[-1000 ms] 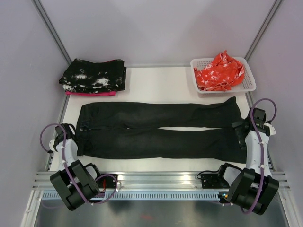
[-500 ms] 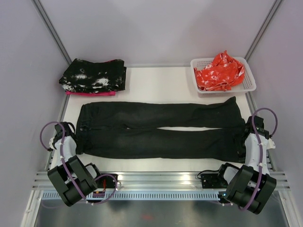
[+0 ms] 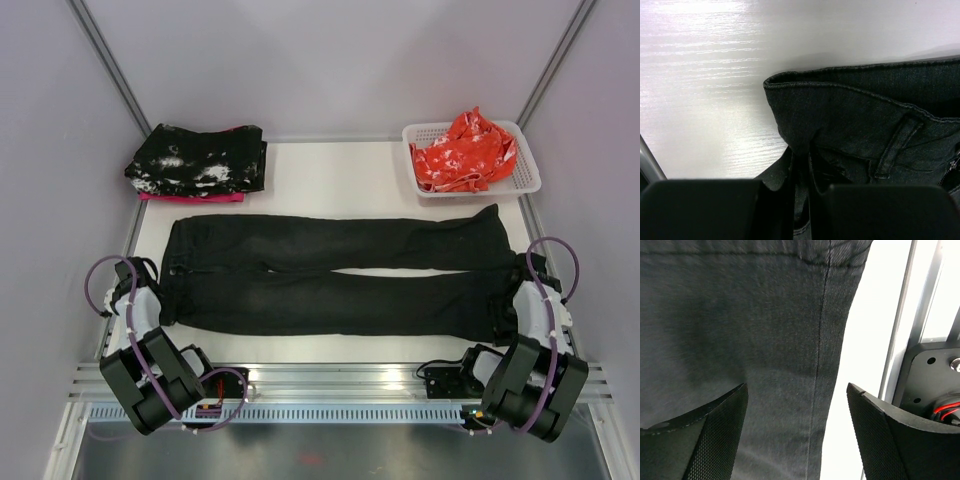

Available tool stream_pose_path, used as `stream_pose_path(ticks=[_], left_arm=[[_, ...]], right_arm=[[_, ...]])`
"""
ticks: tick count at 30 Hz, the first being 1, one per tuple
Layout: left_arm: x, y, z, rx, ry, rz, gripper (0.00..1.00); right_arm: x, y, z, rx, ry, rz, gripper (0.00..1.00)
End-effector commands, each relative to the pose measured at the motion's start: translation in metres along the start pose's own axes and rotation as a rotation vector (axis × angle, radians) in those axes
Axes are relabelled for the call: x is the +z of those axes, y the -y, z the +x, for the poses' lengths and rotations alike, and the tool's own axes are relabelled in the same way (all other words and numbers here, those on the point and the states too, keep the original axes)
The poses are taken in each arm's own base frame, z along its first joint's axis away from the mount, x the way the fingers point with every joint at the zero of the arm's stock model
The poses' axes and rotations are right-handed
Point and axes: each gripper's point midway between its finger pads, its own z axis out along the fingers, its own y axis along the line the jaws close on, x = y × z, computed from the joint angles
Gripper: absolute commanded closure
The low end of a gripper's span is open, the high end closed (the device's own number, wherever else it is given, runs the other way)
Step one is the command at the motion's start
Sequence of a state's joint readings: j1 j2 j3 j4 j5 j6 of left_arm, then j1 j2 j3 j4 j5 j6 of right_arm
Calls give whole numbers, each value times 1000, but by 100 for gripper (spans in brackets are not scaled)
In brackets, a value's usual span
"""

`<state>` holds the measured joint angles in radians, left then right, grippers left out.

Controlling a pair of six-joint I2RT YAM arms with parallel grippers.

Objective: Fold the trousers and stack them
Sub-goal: Fold the trousers

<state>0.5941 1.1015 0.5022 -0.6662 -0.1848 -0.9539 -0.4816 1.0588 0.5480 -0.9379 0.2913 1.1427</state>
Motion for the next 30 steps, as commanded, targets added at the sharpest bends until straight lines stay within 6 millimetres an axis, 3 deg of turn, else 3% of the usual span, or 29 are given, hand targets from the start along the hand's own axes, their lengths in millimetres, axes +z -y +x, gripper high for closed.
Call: stream_pose_path(ticks=[1, 8, 13, 14, 17, 18, 19, 20, 26, 29, 30], left_arm=[[4, 9, -5, 28, 21, 45, 98], [0, 11, -13, 25, 58, 54, 98], [-2, 8, -15, 31, 71, 43, 98], [-2, 7, -14, 31, 70, 41, 98], [-5, 10, -17, 31, 78, 55, 98], [-8, 11, -18, 39, 80, 61, 98], [-11, 14, -19, 45, 77, 71, 98], [-17, 19, -24, 56, 86, 87, 98], [-43, 41, -36, 64, 89, 151, 98], [-64, 51, -51, 63, 134, 159, 98], [-68, 50, -52, 63, 134, 144, 98]], right_arm=[[5, -5, -3, 14, 19, 47, 14], [30, -1, 3, -22, 21, 96, 17], [34, 0, 7, -24, 3, 100, 28], [34, 0, 7, -25, 0, 106, 42], [33, -1, 6, -31, 7, 98, 62], [33, -1, 5, -36, 10, 95, 77], [32, -1, 6, -38, 6, 92, 84], [31, -2, 5, -38, 6, 87, 97], [5, -10, -15, -53, 62, 71, 100], [-12, -32, -25, -54, 78, 7, 100], [-24, -49, -30, -54, 86, -42, 100]])
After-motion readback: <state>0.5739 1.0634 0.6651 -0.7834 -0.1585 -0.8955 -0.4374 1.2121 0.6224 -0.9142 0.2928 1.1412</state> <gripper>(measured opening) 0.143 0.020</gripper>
